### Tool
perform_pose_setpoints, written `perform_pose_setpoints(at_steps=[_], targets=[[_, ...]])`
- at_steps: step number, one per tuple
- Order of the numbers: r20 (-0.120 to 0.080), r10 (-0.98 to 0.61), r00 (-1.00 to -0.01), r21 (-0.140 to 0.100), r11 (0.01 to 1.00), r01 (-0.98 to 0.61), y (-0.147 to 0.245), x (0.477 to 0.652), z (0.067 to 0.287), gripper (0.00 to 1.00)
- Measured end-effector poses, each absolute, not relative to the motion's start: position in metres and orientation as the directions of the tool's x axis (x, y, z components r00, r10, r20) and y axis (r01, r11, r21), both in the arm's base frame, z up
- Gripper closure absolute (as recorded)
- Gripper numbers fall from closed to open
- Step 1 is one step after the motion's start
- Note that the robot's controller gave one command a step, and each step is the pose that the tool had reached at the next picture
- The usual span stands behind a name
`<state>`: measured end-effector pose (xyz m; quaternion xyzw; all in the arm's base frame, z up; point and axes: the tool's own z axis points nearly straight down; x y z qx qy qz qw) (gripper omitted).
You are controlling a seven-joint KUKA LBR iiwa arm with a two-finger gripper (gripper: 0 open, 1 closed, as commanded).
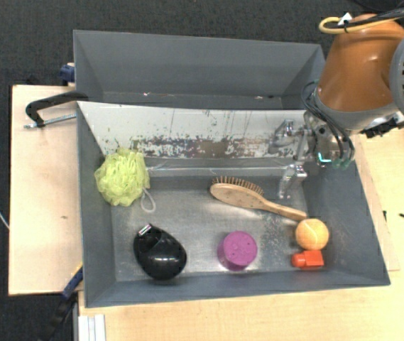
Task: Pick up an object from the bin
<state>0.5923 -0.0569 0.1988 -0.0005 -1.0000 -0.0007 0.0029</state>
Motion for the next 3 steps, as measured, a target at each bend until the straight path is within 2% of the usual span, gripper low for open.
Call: perform_pose_setpoints(at_steps=[1,2,3], targets=[[-0.003,0.000,-1.000,0.001,1.000,0.000,-0.057,0.594,0.203,0.00],[-0.006,0.070,-0.997,0.001,0.998,0.070,-0.036,0.599,0.140,0.00],[0.001,0.292,-0.956,0.001,0.956,0.292,-0.016,0.590,0.125,0.00]])
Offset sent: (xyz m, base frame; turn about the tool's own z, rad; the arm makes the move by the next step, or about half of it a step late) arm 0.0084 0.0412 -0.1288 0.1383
